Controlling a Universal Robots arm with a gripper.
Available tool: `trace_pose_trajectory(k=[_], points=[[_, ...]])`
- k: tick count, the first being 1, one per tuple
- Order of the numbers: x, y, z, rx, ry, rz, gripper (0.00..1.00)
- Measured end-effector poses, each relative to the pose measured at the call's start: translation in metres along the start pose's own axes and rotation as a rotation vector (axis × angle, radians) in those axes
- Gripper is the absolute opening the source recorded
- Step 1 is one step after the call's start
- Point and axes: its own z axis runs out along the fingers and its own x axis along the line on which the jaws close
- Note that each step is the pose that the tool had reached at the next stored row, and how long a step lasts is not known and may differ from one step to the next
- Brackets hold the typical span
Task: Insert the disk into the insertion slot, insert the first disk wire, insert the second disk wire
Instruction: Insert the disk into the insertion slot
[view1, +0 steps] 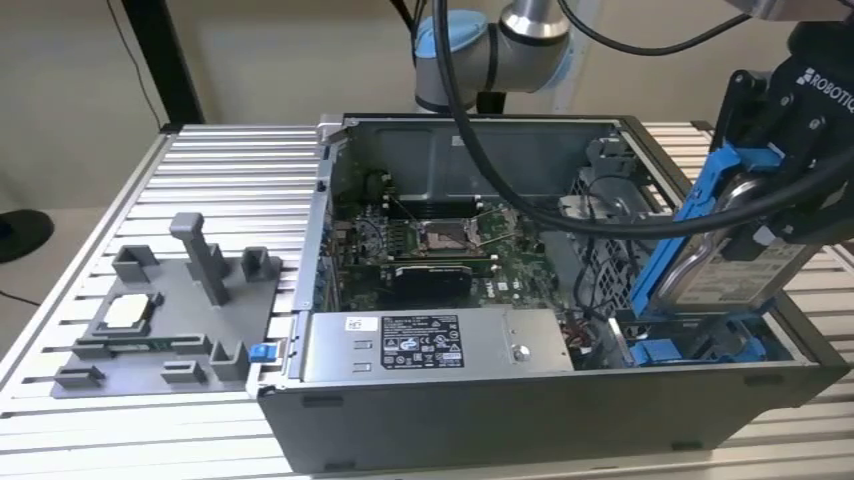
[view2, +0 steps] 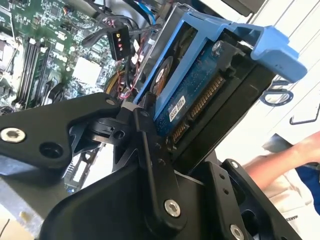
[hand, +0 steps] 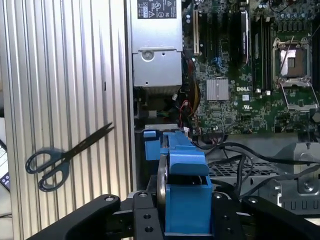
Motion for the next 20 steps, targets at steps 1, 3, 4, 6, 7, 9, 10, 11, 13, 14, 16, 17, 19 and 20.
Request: trace_pose_trajectory(k=[1, 3, 4, 6, 7, 9, 10, 11, 13, 14, 16, 17, 19, 20], points=[[0.0000, -0.0001, 0.0018, 0.0000, 0.0000, 0.000, 0.00], [0.0001, -0.0002, 0.0056, 0.0000, -0.0002, 0.000, 0.00], [0.0001, -0.0003, 0.0073, 0.0000, -0.0001, 0.000, 0.00], [0.0002, -0.0005, 0.0110, 0.0000, -0.0004, 0.000, 0.00], [0.0002, -0.0005, 0.0128, 0.0000, -0.0003, 0.000, 0.00], [0.0003, -0.0007, 0.0165, 0.0000, -0.0003, 0.000, 0.00], [0.0003, -0.0009, 0.0183, 0.0000, -0.0003, 0.000, 0.00], [0.0003, -0.0010, 0.0199, 0.0000, -0.0003, 0.000, 0.00], [0.0004, -0.0012, 0.0237, 0.0000, -0.0007, 0.000, 0.00], [0.0005, -0.0013, 0.0254, 0.0000, -0.0006, 0.000, 0.00], [0.0006, -0.0015, 0.0292, 0.0000, -0.0009, 0.000, 0.00], [0.0006, -0.0017, 0.0309, 0.0001, -0.0009, 0.000, 0.00], [0.0007, -0.0020, 0.0346, -0.0001, -0.0012, 0.000, 0.00], [0.0008, -0.0022, 0.0365, -0.0001, -0.0015, 0.000, 0.00]])
